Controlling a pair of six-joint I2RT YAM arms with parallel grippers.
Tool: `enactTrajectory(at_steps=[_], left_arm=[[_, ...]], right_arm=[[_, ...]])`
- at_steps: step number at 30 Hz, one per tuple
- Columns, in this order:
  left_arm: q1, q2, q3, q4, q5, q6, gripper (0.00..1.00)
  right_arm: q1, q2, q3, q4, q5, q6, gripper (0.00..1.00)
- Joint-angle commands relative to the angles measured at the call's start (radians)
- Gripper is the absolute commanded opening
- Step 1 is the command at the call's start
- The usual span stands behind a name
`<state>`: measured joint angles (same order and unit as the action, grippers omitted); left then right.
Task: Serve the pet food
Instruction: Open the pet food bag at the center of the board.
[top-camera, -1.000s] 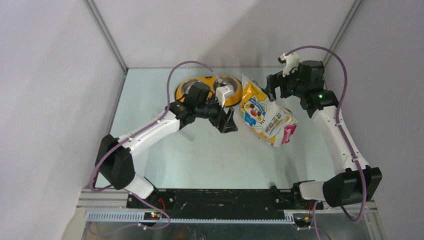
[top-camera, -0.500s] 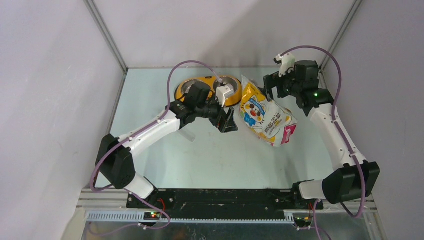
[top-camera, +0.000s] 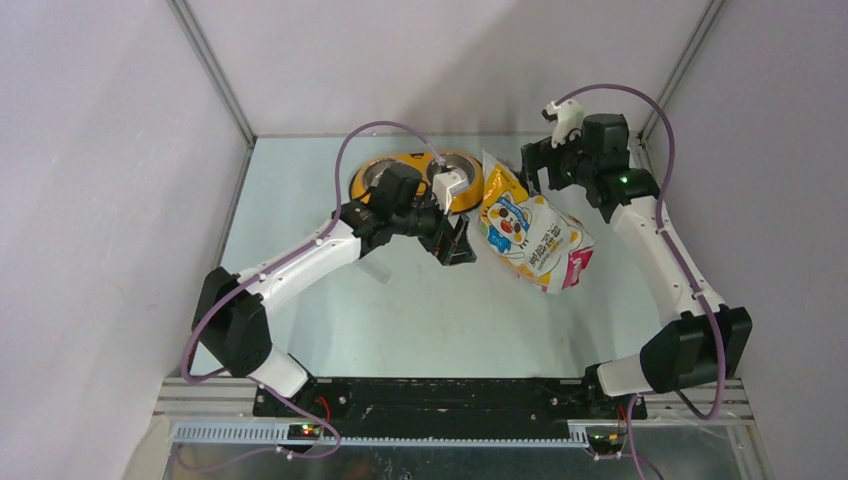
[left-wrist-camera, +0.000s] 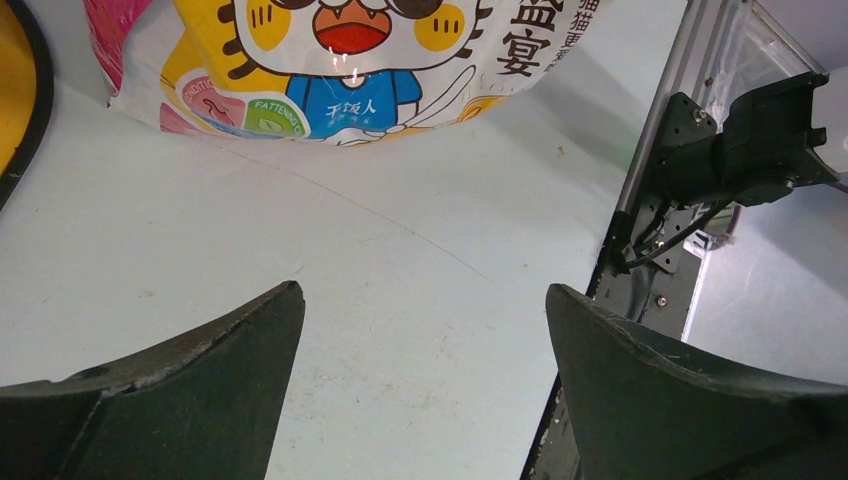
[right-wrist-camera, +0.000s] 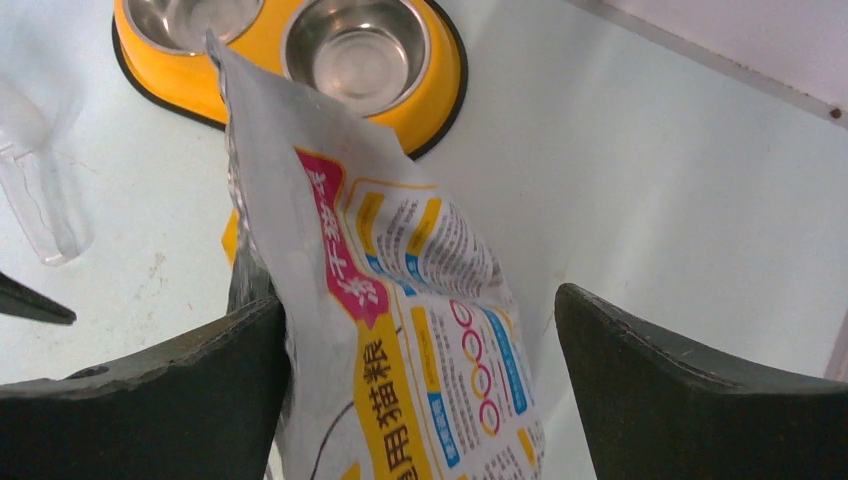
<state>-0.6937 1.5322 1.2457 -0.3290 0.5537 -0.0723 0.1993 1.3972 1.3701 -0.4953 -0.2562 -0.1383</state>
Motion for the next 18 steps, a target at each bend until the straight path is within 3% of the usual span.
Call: enactTrajectory(at_steps=[1, 18], left_arm=[[-0.007, 0.0, 0.049, 0.003, 0.014, 0.002, 0.98], [-0.006, 0.005, 0.053, -0.003, 0.014, 0.004, 0.98]], right_arm=[[0.019, 0.068, 0.094, -0.005, -0.009, 0.032, 1.0], [0.028, 0.206, 0.251, -0.103, -0.028, 0.028, 1.0]])
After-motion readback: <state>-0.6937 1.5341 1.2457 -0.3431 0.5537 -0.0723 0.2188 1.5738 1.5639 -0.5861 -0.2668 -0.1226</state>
